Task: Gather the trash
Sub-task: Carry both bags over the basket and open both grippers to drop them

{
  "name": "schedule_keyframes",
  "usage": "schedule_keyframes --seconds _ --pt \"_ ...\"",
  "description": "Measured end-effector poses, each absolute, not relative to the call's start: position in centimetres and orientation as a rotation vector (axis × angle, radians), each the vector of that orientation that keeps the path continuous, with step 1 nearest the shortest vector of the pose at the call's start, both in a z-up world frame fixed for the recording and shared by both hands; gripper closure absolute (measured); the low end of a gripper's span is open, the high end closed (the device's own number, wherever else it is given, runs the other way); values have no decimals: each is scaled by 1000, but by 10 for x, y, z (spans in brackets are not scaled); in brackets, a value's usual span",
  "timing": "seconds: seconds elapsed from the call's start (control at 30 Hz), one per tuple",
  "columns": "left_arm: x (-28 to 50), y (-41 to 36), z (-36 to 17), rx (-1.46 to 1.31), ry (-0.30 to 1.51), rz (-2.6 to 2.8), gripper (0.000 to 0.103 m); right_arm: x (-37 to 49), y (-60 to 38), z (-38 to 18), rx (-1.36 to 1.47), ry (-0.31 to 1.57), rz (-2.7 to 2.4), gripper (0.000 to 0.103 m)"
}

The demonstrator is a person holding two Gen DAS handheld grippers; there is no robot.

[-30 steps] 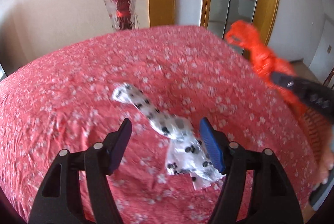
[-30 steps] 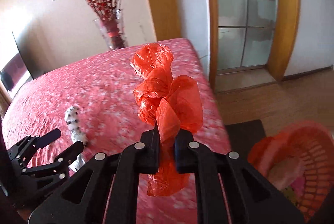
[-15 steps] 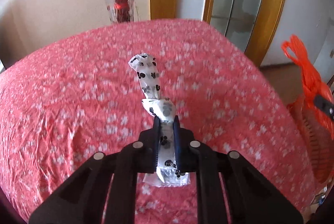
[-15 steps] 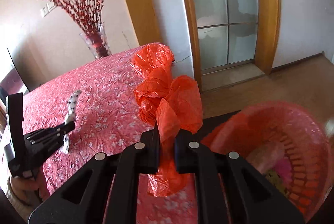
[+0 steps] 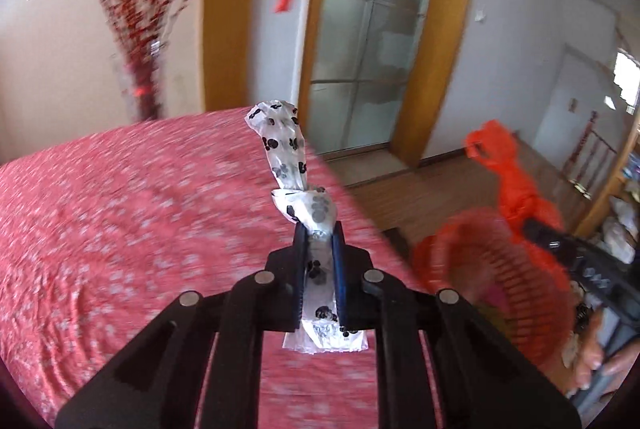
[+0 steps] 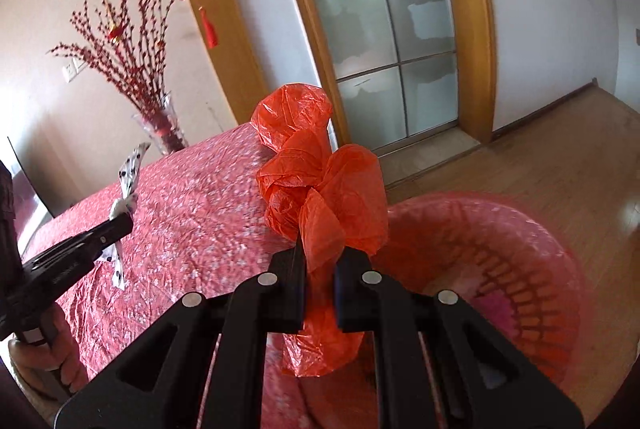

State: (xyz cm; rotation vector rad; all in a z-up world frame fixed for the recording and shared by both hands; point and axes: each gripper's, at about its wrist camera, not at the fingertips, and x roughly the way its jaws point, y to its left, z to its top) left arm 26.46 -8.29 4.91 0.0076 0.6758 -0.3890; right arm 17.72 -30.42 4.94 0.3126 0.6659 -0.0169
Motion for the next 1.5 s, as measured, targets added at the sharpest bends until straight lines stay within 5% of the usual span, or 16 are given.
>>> schedule_keyframes --seconds 0.7,1.5 --pt "215 -222 50 34 672 -716 90 123 -380 46 404 631 -143 92" --pt "217 -265 10 71 780 -780 86 115 -408 33 486 642 -156 88"
